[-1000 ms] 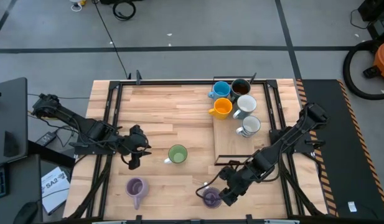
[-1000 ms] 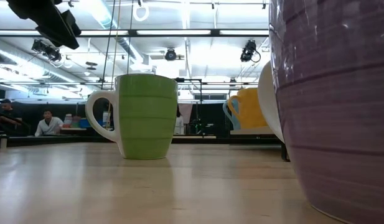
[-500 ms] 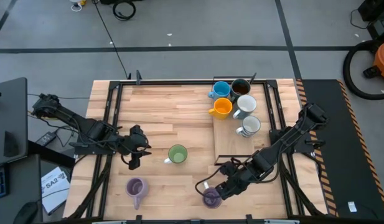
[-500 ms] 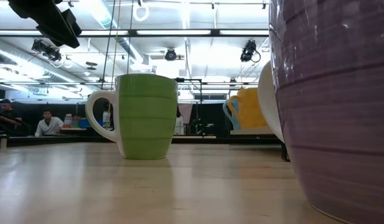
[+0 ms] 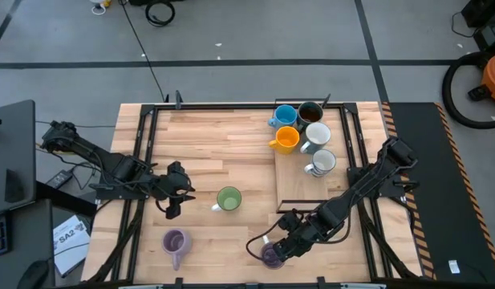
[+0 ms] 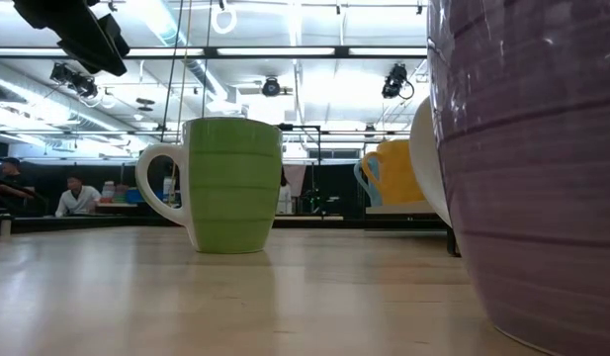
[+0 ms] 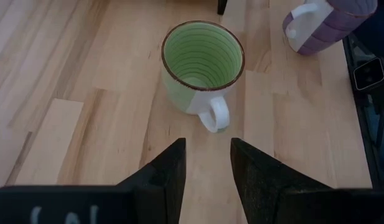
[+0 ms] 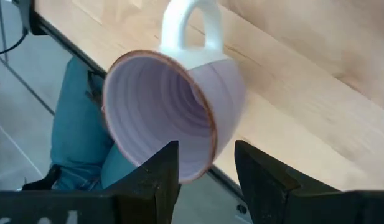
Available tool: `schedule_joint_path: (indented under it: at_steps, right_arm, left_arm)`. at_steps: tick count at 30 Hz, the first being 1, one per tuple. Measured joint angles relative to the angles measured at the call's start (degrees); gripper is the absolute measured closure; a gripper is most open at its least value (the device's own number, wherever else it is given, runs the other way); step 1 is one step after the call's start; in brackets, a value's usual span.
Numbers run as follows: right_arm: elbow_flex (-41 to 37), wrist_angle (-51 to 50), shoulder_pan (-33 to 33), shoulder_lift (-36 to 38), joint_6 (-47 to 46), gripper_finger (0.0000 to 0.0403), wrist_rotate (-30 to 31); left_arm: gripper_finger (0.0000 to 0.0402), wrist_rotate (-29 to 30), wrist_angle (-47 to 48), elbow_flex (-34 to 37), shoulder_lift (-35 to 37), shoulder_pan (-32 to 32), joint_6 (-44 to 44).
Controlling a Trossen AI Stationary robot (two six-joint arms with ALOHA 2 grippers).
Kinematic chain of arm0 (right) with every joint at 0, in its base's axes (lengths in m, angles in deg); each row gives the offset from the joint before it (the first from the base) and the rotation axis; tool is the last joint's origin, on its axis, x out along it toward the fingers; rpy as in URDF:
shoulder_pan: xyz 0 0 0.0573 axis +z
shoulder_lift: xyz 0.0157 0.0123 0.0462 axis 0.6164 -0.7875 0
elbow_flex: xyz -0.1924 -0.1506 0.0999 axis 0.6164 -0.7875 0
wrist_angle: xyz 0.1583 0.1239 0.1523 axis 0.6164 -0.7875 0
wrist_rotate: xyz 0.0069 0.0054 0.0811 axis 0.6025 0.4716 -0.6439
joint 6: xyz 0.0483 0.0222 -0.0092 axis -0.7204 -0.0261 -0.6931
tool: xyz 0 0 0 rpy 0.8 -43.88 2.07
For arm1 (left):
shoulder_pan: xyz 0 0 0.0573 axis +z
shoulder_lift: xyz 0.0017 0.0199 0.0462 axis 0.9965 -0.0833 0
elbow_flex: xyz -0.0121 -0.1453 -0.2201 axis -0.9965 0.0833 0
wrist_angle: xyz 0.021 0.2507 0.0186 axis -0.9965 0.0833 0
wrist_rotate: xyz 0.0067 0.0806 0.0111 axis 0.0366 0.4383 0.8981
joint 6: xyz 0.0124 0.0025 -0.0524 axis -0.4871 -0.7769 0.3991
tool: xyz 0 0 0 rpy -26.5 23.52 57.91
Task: Place coffee mugs
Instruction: Put the purple patterned mug on the shelf
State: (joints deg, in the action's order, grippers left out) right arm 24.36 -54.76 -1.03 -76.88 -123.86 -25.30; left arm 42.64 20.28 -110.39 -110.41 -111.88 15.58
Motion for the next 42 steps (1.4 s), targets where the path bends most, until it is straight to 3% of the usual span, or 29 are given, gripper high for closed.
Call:
schedule_joint_path:
  at_steps: [18, 34, 42]
  right_arm:
    - [0.0, 1.2, 0.0, -3.0, 0.2, 0.0247, -3.0]
    - [0.0, 1.7, 0.0, -3.0, 0.6, 0.0383, -3.0]
    - [0.0, 1.6, 0.0, -3.0, 3.8, 0.0383, -3.6]
  left_arm:
    - [0.0269, 0.0, -0.7, 0.0, 0.0, 0.0, 0.0]
    - [0.0269, 0.0, -0.7, 0.0, 0.0, 0.0, -0.1]
    - [0.0269, 0.0, -0.7, 0.0, 0.0, 0.0, -0.1]
